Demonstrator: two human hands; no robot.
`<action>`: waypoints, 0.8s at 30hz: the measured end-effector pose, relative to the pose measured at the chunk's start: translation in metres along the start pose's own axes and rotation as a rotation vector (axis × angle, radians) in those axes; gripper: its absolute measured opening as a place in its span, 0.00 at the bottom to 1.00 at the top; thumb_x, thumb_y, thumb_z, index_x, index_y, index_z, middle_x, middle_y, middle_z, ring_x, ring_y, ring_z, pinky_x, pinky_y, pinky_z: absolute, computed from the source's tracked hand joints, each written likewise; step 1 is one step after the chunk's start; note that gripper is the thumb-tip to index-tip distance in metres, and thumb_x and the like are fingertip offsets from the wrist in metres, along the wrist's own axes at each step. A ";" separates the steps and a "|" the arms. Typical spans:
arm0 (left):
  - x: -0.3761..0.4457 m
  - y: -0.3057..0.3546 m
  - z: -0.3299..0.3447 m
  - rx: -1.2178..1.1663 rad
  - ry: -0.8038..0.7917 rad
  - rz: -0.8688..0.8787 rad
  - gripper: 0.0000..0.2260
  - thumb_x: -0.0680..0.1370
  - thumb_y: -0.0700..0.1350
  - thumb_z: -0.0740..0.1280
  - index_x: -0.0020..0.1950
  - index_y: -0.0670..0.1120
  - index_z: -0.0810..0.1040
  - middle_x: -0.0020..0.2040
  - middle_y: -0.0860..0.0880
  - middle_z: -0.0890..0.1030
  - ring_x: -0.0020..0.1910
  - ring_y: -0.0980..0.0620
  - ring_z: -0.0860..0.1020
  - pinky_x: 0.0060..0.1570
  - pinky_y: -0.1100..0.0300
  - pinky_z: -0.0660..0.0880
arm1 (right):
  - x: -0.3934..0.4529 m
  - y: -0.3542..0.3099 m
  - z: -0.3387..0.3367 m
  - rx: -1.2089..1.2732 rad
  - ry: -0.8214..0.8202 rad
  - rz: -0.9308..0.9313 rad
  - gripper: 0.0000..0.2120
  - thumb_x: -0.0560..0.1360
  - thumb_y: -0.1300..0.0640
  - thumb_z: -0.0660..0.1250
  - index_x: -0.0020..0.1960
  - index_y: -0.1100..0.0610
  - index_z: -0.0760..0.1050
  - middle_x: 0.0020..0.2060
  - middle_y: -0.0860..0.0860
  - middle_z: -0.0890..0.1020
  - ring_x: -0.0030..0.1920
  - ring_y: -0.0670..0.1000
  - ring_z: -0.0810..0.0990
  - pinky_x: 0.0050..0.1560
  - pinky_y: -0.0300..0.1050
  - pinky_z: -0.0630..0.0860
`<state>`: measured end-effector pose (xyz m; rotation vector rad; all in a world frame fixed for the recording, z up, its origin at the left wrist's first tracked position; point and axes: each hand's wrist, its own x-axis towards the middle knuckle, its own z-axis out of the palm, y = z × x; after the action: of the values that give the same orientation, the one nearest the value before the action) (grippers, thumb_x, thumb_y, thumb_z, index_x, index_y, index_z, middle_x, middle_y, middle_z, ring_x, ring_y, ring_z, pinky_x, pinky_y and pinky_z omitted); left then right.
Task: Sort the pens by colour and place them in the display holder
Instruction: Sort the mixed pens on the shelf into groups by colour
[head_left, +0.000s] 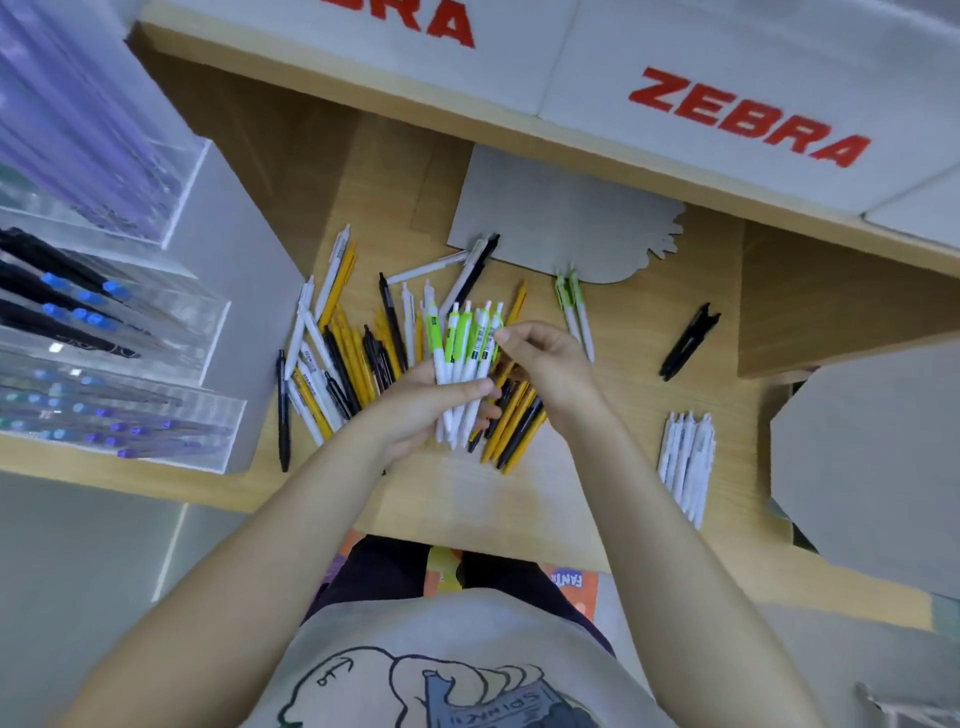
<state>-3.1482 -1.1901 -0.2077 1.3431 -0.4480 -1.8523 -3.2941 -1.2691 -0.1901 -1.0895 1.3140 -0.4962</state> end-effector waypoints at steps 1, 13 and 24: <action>0.001 0.002 0.010 0.032 -0.004 -0.002 0.07 0.79 0.38 0.69 0.56 0.43 0.77 0.42 0.47 0.84 0.40 0.50 0.84 0.44 0.53 0.83 | -0.004 0.004 -0.003 0.058 0.030 0.015 0.07 0.76 0.57 0.71 0.41 0.57 0.78 0.34 0.49 0.78 0.35 0.46 0.77 0.37 0.40 0.76; 0.023 0.004 0.106 0.576 -0.225 -0.012 0.09 0.75 0.37 0.72 0.55 0.40 0.81 0.46 0.39 0.85 0.46 0.45 0.85 0.50 0.50 0.82 | -0.039 0.027 -0.067 0.269 0.025 0.212 0.10 0.76 0.54 0.69 0.45 0.61 0.76 0.33 0.60 0.79 0.30 0.57 0.78 0.24 0.40 0.66; 0.048 -0.011 0.135 0.493 -0.191 -0.018 0.06 0.75 0.37 0.73 0.49 0.47 0.82 0.38 0.48 0.80 0.35 0.50 0.78 0.33 0.60 0.75 | -0.025 0.039 -0.102 0.423 -0.067 0.226 0.20 0.77 0.54 0.70 0.56 0.72 0.75 0.42 0.66 0.80 0.32 0.61 0.80 0.28 0.49 0.74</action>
<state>-3.2821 -1.2411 -0.1943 1.4861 -1.0481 -1.9696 -3.4061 -1.2672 -0.1989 -0.5954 1.1864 -0.5328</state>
